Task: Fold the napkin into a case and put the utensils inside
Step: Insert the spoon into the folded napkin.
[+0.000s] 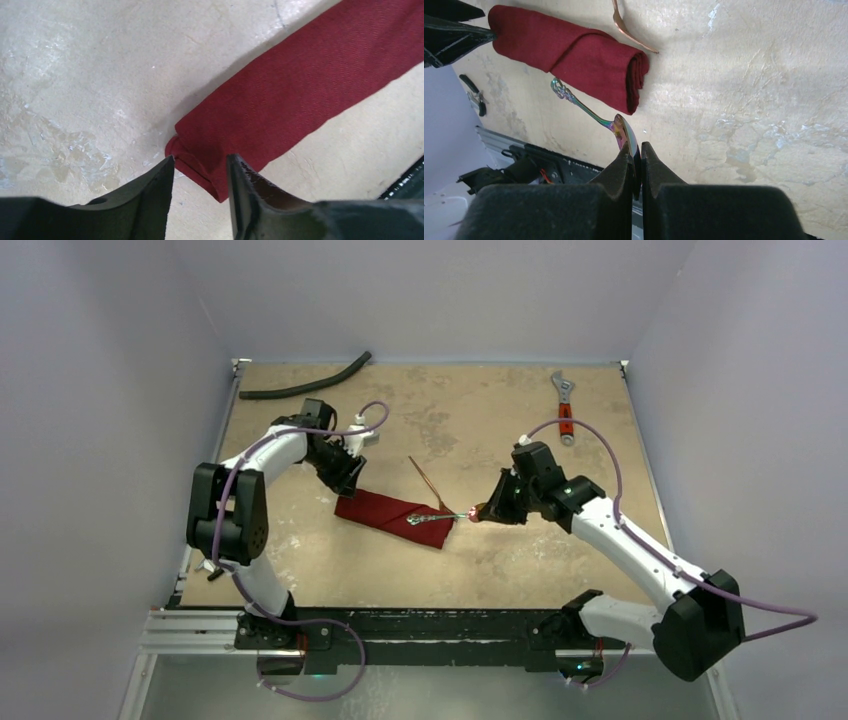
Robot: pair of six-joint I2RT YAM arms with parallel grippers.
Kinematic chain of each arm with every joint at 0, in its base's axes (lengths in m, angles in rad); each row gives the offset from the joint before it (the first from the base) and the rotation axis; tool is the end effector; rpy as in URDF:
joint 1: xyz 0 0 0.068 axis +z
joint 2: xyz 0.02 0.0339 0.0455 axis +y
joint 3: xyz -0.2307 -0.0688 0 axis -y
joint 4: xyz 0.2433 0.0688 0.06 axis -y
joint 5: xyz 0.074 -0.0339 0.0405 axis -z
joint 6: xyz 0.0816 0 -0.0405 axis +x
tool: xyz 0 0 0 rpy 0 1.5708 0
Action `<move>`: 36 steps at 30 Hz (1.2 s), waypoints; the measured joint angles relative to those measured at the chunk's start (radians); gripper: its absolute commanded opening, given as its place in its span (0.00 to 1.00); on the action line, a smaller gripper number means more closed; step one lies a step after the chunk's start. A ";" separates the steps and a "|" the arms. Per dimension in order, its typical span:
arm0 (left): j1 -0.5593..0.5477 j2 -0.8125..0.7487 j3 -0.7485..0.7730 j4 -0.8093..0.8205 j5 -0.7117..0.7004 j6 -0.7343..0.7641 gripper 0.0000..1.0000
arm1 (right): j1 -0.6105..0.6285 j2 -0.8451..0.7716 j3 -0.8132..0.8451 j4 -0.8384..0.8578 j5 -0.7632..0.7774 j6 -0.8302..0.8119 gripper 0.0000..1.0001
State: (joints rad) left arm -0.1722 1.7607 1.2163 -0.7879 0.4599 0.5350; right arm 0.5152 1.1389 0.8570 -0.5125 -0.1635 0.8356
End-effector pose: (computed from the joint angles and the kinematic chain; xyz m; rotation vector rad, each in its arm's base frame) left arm 0.3263 -0.0935 0.1224 1.0321 2.5718 -0.5779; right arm 0.2389 0.1505 0.2027 0.3180 2.4966 0.8040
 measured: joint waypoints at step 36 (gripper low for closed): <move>0.002 0.014 -0.110 0.137 -0.022 -0.045 0.09 | 0.176 0.212 -0.031 0.178 0.130 0.314 0.00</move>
State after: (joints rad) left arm -0.1699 1.7748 1.1061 -0.6510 0.4377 0.4896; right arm 0.6914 1.3506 0.8257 -0.3344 -0.0330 1.1492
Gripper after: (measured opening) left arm 0.119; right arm 0.042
